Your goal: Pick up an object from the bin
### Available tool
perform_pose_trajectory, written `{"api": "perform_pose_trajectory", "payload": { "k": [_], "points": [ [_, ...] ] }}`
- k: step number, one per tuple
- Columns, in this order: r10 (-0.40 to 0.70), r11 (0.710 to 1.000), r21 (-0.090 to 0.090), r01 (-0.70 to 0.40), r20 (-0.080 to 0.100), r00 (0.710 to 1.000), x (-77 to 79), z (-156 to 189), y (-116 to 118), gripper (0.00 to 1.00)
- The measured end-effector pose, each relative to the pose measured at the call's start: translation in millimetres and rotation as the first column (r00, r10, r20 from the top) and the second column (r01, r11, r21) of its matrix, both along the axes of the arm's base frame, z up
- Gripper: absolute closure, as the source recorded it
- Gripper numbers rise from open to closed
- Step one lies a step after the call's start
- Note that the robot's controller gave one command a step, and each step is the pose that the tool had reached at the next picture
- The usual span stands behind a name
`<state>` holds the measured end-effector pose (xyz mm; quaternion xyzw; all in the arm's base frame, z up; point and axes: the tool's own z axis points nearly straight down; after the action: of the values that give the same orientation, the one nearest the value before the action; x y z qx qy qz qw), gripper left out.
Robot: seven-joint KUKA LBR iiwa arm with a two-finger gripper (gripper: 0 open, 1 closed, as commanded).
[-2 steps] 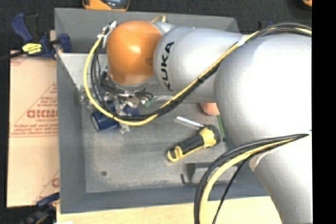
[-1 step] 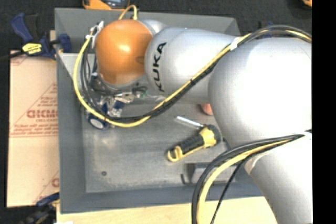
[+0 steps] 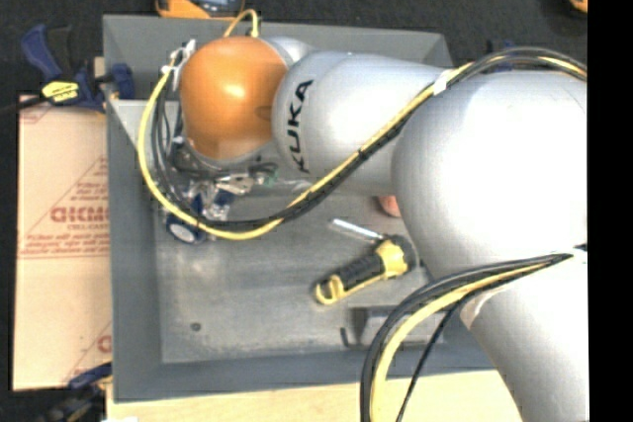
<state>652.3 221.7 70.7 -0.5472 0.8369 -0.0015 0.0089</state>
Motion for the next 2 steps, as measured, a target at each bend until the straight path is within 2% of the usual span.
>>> {"api": "perform_pose_trajectory", "payload": {
  "k": [1,2],
  "points": [
    [-0.001,1.000,0.002,0.001,-0.001,1.000,-1.3,33.4,-0.2,1.00],
    [-0.004,1.000,0.005,0.004,0.006,1.000,0.3,58.7,-0.3,1.00]
  ]
}}
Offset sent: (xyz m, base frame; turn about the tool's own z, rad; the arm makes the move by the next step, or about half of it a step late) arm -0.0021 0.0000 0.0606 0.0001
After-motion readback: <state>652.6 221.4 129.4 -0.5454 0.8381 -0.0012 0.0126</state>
